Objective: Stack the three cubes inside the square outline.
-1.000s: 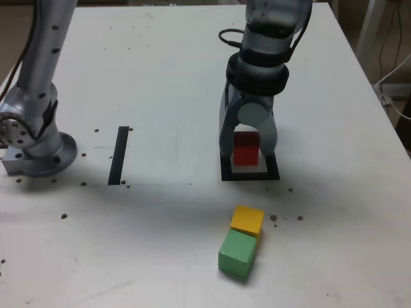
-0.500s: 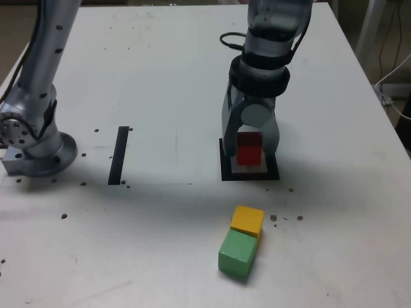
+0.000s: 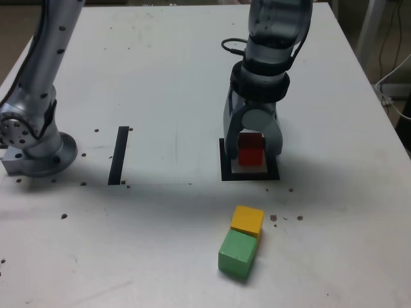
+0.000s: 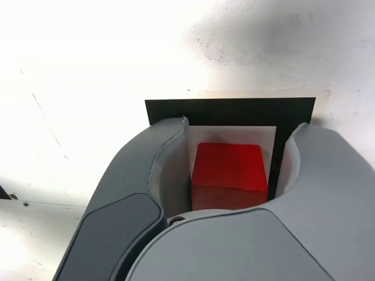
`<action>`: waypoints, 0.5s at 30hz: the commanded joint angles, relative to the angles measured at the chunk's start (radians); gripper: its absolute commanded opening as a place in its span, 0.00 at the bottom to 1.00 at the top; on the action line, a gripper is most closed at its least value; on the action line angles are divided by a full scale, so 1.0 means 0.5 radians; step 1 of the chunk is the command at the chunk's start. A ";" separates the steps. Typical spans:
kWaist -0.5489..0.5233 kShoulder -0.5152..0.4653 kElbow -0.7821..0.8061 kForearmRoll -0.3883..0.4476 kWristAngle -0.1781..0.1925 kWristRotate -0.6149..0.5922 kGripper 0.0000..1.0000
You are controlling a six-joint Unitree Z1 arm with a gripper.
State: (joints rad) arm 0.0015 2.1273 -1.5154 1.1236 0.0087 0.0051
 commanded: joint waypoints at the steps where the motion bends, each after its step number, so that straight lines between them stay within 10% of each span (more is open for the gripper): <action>1: 0.003 -0.028 0.010 -0.004 0.013 0.002 0.99; 15: -0.066 -0.262 -0.008 0.216 0.225 -0.090 0.99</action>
State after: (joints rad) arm -0.0129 2.0116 -1.5068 1.2117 0.1098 -0.0319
